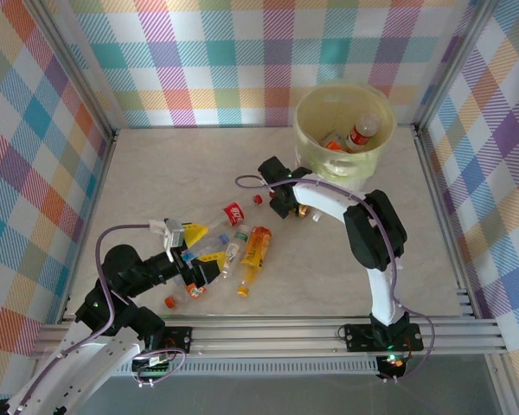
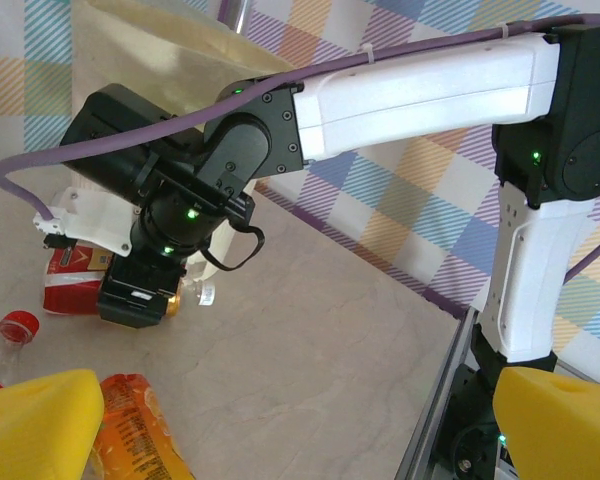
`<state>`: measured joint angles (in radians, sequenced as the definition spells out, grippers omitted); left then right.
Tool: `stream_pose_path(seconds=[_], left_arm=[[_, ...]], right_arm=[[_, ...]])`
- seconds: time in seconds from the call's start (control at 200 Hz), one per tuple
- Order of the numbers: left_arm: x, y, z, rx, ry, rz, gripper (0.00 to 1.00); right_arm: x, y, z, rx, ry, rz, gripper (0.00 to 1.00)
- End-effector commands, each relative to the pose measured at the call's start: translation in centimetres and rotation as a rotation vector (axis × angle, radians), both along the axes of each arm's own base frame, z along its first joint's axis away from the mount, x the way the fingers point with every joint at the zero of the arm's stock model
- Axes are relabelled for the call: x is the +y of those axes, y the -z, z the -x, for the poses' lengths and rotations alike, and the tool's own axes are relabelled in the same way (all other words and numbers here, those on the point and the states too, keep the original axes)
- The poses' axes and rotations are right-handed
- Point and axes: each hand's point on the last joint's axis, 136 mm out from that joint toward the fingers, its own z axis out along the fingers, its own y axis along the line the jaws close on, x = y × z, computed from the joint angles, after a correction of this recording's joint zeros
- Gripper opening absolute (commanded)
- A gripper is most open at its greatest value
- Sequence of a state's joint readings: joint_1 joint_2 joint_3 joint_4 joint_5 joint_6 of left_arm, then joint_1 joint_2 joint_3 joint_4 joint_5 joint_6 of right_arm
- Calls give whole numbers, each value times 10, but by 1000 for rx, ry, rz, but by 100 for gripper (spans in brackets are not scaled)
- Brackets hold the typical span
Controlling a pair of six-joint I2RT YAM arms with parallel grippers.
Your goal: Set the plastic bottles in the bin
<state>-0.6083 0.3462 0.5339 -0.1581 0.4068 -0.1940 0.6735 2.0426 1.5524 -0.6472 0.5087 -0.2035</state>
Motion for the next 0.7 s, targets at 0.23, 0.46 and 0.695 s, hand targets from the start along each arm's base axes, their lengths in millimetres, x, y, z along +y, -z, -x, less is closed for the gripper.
stream_pose_path(seconds=[0.23,0.46,0.695], left_arm=[[-1,-10,3,-28,11,9,100],[0,-10,3,-28,9,8,100],[0,-10,3,-28,10,9,100]], right_arm=[[16,8,-3,72,-31,-107,73],[29,10,8,164,-70,-194,72],[32,6,14,179,-100,-218,70]])
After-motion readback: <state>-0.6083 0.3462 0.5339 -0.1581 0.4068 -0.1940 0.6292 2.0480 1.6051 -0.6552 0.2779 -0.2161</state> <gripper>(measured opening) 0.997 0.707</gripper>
